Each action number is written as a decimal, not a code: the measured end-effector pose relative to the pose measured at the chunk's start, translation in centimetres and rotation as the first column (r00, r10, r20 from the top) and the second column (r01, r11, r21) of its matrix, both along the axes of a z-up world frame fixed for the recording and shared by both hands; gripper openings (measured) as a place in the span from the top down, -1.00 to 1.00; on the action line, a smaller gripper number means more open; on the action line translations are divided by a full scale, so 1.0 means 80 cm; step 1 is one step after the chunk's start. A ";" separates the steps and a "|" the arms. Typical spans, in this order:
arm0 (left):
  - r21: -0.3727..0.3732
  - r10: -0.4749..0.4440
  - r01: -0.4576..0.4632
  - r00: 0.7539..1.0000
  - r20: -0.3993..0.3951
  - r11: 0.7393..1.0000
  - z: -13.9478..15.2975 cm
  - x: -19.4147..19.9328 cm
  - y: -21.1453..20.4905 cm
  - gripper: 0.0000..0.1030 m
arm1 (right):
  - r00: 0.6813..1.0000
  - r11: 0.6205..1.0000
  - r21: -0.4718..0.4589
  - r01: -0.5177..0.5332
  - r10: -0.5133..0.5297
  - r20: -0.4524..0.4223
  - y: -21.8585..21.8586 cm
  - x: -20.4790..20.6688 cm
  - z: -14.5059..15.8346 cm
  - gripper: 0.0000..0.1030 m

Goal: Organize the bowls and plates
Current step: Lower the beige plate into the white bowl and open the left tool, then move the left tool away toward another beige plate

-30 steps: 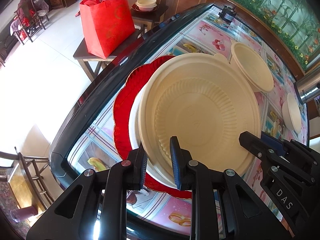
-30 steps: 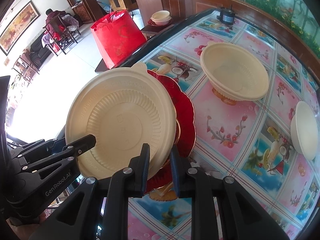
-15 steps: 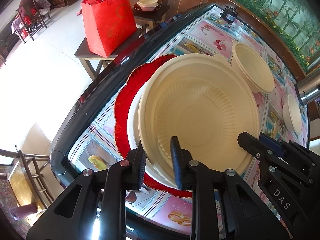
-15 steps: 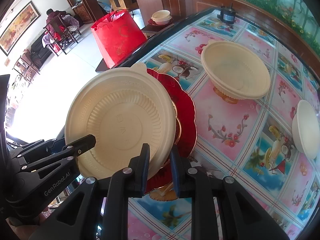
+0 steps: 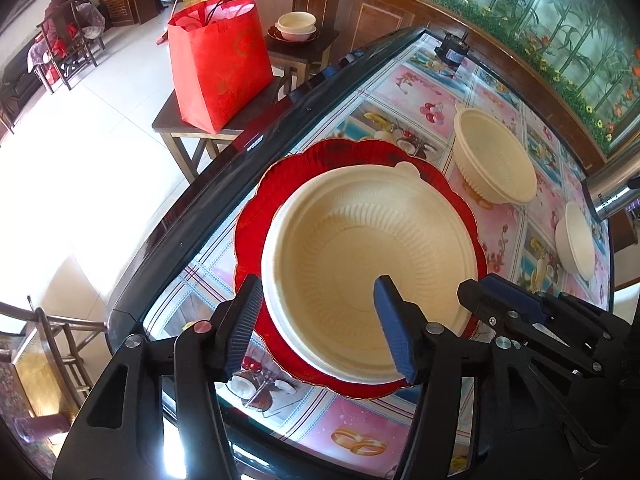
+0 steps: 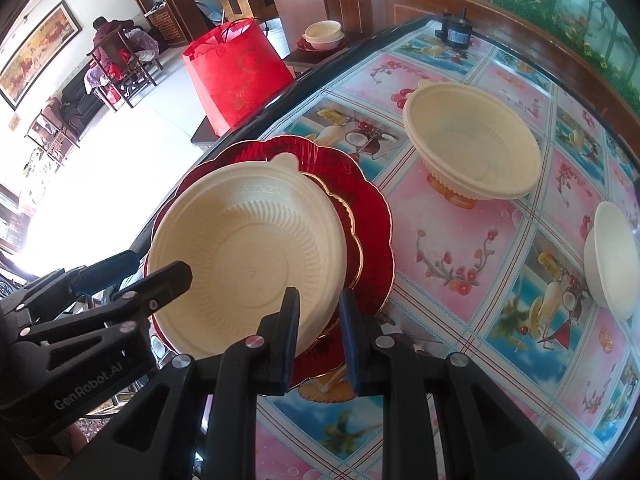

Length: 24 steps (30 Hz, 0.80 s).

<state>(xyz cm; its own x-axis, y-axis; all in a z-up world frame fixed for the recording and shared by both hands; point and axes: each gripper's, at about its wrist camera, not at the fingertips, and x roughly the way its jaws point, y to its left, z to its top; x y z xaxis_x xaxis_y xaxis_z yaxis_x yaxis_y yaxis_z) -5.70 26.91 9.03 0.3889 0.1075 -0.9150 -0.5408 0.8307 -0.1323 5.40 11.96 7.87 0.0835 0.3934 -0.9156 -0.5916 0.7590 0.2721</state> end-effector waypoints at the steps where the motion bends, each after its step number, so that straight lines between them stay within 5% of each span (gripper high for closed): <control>1: -0.001 0.001 -0.001 1.000 0.002 1.000 0.001 0.000 0.000 -0.14 | 1.000 1.000 0.001 0.001 -0.001 0.002 0.000 0.000 0.001 0.60; 7: 0.000 0.002 -0.002 1.000 0.019 1.000 0.007 0.001 -0.002 -0.14 | 1.000 1.000 0.013 0.015 -0.015 -0.001 -0.004 0.002 0.005 0.60; 24: 0.004 -0.051 0.051 0.997 0.064 0.999 0.027 0.028 -0.025 -0.30 | 0.989 0.988 0.054 0.147 -0.149 0.024 -0.054 0.022 0.023 -0.25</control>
